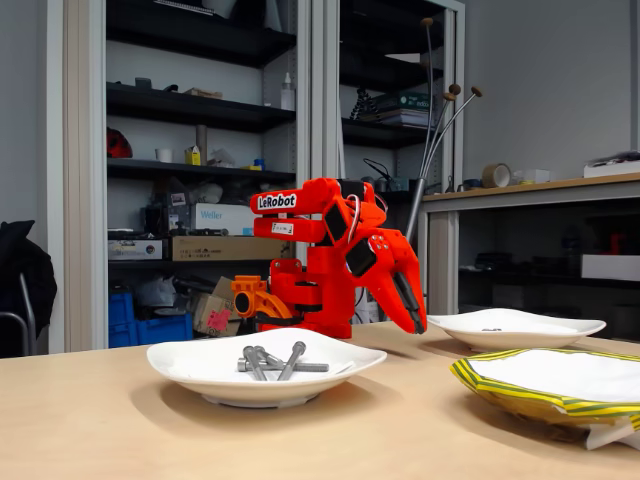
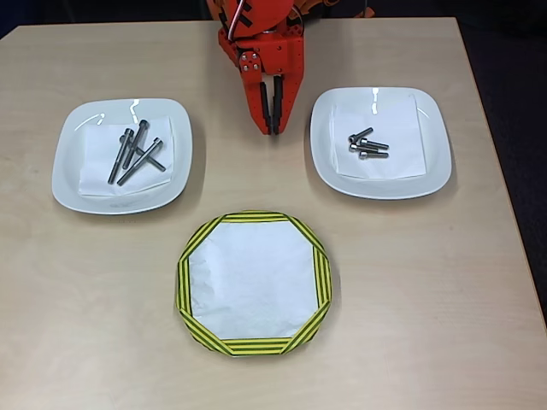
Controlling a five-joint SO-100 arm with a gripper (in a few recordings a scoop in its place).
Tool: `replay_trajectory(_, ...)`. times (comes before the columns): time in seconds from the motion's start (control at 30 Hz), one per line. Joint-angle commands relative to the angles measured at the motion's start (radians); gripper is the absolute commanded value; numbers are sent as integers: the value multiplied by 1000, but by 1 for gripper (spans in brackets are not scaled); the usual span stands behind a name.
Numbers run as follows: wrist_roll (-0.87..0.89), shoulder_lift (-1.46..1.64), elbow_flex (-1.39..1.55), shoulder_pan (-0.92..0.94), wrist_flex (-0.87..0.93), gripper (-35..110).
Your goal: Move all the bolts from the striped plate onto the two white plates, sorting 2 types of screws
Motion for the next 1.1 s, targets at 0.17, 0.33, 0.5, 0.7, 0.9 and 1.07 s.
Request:
replay_trajectory(0.17,-3,186,12,-17,238,0)
replay_trajectory(0.33,-26,195,14,26,282,0)
replay_trajectory(0.5,-46,192,84,32,262,0)
replay_trajectory(0.7,-61,195,84,28,268,0)
replay_trajectory(0.9,-60,195,84,31,272,0)
replay_trajectory(1.07,-60,195,84,31,272,0)
